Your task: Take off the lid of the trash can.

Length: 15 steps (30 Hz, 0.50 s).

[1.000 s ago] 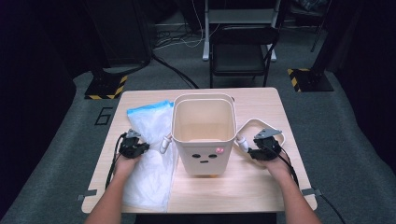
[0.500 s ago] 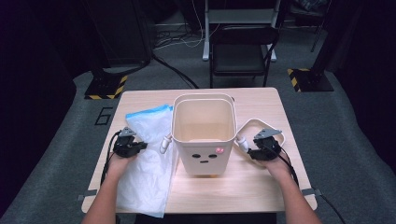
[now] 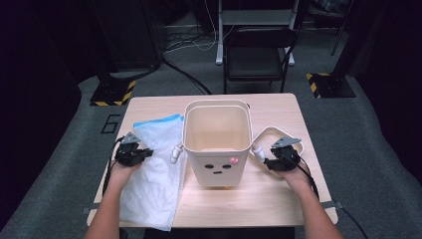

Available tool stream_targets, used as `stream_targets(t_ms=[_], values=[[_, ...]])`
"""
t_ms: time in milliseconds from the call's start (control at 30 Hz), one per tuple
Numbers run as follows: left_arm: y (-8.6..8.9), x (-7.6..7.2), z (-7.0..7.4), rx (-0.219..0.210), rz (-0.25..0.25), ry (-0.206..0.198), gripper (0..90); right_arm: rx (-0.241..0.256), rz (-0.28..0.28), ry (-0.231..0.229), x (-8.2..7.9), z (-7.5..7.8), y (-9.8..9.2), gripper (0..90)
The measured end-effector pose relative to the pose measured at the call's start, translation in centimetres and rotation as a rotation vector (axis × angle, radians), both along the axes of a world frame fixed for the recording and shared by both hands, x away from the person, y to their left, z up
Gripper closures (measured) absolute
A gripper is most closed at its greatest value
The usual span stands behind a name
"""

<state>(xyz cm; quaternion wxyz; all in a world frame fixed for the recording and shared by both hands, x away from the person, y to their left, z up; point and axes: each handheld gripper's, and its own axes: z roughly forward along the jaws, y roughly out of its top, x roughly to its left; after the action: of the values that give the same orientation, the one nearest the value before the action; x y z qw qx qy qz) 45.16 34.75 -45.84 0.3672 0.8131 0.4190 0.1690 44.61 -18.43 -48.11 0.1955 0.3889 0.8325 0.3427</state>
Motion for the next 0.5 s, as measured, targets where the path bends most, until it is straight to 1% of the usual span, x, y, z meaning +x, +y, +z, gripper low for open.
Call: stream_targets(t_ms=[67,100,333,400,500], values=[[0.1,-0.1,0.3,-0.006,-0.002,-0.006,87.5,0.001,-0.001,0.001,0.0,0.0,0.0,43.6],[0.2,-0.1,0.5,0.000,-0.009,-0.009,87.5,0.001,0.000,0.001,0.0,0.0,0.0,43.6],[0.9,-0.3,2.0,-0.031,-0.006,-0.027,87.6,-0.002,0.002,-0.003,-0.1,0.1,0.0,43.6],[1.0,-0.2,2.4,-0.042,-0.004,-0.029,87.7,0.005,-0.004,-0.007,-0.1,0.2,0.1,43.6],[0.8,0.1,3.3,-0.047,-0.006,-0.034,87.7,0.003,0.002,-0.007,-0.2,0.3,0.1,43.4]])
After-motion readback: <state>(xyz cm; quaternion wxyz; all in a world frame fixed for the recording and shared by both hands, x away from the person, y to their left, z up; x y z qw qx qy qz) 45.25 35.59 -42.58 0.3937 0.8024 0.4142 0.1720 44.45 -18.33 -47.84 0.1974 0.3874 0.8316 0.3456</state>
